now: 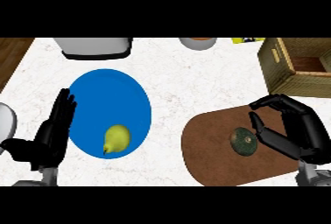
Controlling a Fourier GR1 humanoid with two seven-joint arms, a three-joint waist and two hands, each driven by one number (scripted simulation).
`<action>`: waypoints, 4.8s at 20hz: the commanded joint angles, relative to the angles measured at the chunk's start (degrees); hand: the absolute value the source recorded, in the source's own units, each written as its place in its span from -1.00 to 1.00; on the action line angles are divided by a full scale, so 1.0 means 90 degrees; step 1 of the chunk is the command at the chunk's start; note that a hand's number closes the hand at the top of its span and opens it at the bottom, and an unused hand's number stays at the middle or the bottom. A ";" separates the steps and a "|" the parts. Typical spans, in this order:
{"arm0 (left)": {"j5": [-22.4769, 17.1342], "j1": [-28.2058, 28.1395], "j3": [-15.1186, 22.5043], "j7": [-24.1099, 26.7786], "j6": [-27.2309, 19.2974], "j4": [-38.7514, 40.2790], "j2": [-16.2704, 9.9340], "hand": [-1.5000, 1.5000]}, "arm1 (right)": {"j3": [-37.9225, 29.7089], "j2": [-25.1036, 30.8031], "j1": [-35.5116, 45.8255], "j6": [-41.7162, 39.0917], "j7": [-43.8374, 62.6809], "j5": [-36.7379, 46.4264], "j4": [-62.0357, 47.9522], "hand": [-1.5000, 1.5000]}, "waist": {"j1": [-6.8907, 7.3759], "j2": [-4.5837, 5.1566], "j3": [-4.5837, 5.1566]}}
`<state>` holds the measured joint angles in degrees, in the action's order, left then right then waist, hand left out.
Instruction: Pick the squash from the cutting board and place it in the basket
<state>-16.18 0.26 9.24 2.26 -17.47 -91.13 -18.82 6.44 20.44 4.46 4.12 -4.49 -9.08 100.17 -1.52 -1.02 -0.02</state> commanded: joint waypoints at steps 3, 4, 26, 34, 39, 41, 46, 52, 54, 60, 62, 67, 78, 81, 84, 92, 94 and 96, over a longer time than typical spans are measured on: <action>0.0258 0.0128 0.0285 -0.0021 -0.0284 -0.0460 0.0280 0.00 | 0.1555 -0.1052 -0.1042 0.2066 -0.0070 0.2562 0.0798 -1.00 | 0.0006 0.0035 0.0015; 0.0221 0.0020 0.0225 0.0096 -0.0233 -0.0450 0.0269 0.00 | 0.1646 -0.1021 -0.1288 0.2338 0.0244 0.2912 0.0995 -1.00 | -0.0007 0.0033 0.0022; 0.0560 0.0158 0.0586 0.0050 -0.0348 -0.0468 0.0550 0.00 | 0.1334 0.1319 -0.0849 -0.2322 0.8302 0.4570 0.4780 -1.00 | 0.0251 0.0115 0.0038; 0.0411 0.0219 0.0359 -0.0335 -0.0218 -0.0601 0.0465 0.00 | 0.1704 0.0754 0.0221 -0.3004 0.9588 0.4898 0.4167 -1.00 | 0.0208 0.0098 0.0023; 0.0455 0.0301 0.0156 0.0057 -0.0074 -0.0245 0.0503 0.00 | 0.1384 0.0690 0.0274 -0.3102 0.9368 0.4736 0.3807 -1.00 | 0.0166 0.0111 0.0016; 0.0426 -0.0097 0.0238 -0.0351 -0.0076 -0.0928 0.0362 0.00 | 0.1270 0.0545 0.0196 -0.2862 0.8995 0.4841 0.3410 -1.00 | 0.0220 0.0101 0.0007; 0.0844 -0.0253 0.0546 0.0129 -0.0263 -0.0522 0.0818 0.00 | 0.1695 0.0242 -0.0460 -0.2487 0.8401 0.5550 0.3384 -1.00 | 0.0167 0.0103 0.0003; 0.0405 0.0062 -0.0143 0.0012 0.0480 -0.0307 0.0541 0.00 | 0.1557 -0.0251 -0.0272 -0.2855 0.8002 0.5745 0.3190 -1.00 | 0.0177 0.0113 0.0005; 0.0639 0.0301 -0.0052 0.0112 0.0293 -0.0081 0.0742 0.00 | 0.1881 -0.0500 -0.0303 -0.2581 0.7909 0.6242 0.2826 -1.00 | 0.0168 0.0115 0.0005; 0.0610 0.0248 -0.0382 -0.0068 0.0468 -0.0297 0.0611 0.00 | 0.1580 -0.0734 -0.0364 -0.2272 0.7292 0.6863 0.2257 -1.00 | 0.0183 0.0114 0.0003; 0.0655 0.0468 -0.0377 -0.0346 0.0467 -0.0284 0.0692 0.00 | 0.1186 -0.0699 -0.0316 -0.2394 0.6975 0.6660 0.2004 -1.00 | 0.0172 0.0116 0.0002; 0.0914 0.0242 -0.0272 -0.0188 0.0418 -0.0340 0.1038 0.00 | 0.1068 -0.0992 -0.0318 -0.2669 0.6990 0.6793 0.2065 -1.00 | 0.0166 0.0113 0.0003; 0.1072 0.0339 -0.0548 -0.0566 0.0639 -0.0509 0.1180 0.00 | 0.0756 -0.1170 -0.0564 -0.2555 0.6235 0.6923 0.1327 -1.00 | 0.0165 0.0111 0.0002; 0.1434 -0.0151 -0.0217 -0.0588 0.0481 -0.1067 0.1323 0.00 | 0.0767 -0.1299 -0.0465 -0.2066 0.5811 0.7108 0.0595 -1.00 | 0.0182 0.0111 0.0001; 0.1211 0.0172 -0.0640 -0.0658 0.0814 -0.0790 0.1188 0.00 | 0.0598 -0.1295 -0.0542 -0.2221 0.5775 0.7042 0.0871 -1.00 | 0.0168 0.0111 0.0002; 0.1418 0.0037 -0.0636 0.0090 0.0804 -0.0136 0.1585 0.00 | 0.1001 -0.1568 -0.1019 -0.1149 0.5124 0.7590 -0.0051 -1.00 | 0.0162 0.0116 0.0002; 0.1370 -0.0141 -0.0688 -0.0448 0.1025 -0.0793 0.1374 0.00 | 0.0557 -0.1321 -0.0987 -0.1880 0.5250 0.7213 0.0470 -1.00 | 0.0166 0.0109 0.0002; 0.1319 -0.0034 -0.0820 -0.0318 0.1019 -0.0677 0.1420 0.00 | 0.0422 -0.1606 -0.0269 -0.1708 0.5291 0.7284 -0.0388 -1.00 | 0.0187 0.0114 0.0002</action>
<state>-4.06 0.49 2.72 -1.14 -9.19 -96.69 -6.22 12.38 7.07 -1.97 -12.28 44.36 56.54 103.00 0.01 -0.02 0.00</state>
